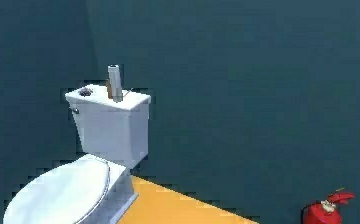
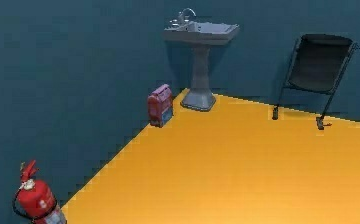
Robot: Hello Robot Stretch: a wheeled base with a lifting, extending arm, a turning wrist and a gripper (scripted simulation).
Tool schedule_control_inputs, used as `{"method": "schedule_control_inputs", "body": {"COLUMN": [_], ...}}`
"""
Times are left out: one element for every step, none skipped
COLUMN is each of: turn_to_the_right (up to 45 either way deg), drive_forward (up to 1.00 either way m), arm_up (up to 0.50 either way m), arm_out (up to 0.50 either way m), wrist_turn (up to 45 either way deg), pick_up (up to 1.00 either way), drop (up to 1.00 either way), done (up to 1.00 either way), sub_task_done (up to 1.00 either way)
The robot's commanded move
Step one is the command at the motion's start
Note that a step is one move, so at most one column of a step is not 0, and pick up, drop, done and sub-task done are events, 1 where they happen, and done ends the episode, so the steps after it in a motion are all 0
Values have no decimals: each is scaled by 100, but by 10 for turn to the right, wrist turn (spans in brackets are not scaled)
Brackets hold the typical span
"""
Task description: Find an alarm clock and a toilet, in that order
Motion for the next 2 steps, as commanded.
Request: {"method": "schedule_control_inputs", "body": {"turn_to_the_right": [-360,0], "drive_forward": [0,0], "arm_up": [0,0], "arm_out": [0,0], "wrist_turn": [0,0], "pick_up": [0,0], "drop": [0,0], "done": [0,100], "sub_task_done": [0,0]}}
